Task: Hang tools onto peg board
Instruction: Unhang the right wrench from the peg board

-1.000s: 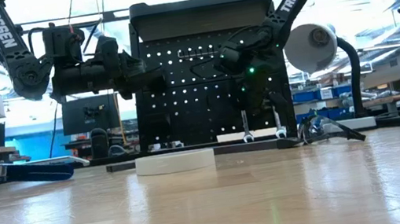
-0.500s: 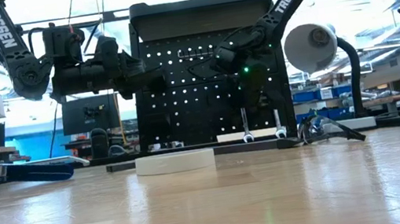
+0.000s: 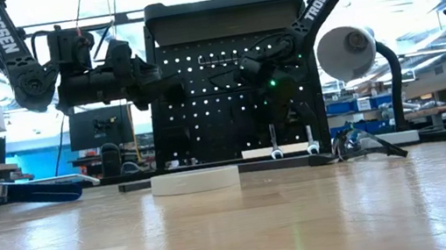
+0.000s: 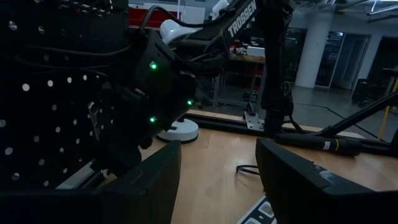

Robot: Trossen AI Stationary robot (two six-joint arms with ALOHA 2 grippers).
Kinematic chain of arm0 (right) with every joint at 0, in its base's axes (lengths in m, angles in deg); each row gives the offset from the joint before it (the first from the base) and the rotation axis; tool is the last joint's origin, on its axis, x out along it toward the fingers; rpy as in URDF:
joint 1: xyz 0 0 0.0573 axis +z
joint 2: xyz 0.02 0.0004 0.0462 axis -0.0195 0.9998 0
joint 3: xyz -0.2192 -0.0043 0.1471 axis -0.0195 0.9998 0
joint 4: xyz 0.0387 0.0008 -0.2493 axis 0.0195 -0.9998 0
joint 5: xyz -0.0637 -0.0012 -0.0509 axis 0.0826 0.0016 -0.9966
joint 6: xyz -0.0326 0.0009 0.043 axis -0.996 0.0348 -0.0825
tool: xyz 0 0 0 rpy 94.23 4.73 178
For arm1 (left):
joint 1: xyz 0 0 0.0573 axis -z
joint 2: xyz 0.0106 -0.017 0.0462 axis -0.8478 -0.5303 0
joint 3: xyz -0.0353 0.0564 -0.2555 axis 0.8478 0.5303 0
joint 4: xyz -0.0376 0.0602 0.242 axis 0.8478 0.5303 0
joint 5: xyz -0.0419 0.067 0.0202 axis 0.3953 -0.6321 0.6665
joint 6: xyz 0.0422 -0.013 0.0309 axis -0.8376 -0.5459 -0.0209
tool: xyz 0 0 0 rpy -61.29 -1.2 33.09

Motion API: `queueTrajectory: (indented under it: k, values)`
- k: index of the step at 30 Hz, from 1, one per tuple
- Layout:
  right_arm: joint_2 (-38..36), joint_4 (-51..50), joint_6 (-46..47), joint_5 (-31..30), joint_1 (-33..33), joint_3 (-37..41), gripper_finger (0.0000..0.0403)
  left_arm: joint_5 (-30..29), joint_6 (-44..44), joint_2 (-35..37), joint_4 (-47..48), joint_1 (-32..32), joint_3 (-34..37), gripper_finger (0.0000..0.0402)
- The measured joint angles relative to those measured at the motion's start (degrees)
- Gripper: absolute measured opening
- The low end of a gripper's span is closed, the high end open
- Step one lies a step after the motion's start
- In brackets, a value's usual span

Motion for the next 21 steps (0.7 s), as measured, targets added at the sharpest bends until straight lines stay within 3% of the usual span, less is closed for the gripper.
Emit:
queueTrajectory:
  k: [13, 18, 21]
  values:
    - [-0.26, -1.44, -2.67, -1.89, 1.42, 0.13, 0.0208, 1.62, 0.33, 0.00, -0.31, 0.00, 0.00, 0.0213]
    - [-3.18, -5.88, -2.37, -9.80, 5.66, 0.39, 0.0207, 1.33, -0.27, 0.02, 1.12, 0.00, 0.02, 0.0213]
    - [-4.61, -7.62, -2.51, -10.91, 7.45, 0.24, 0.0209, -0.59, -1.58, 0.00, 3.41, 0.15, 0.02, 0.0213]
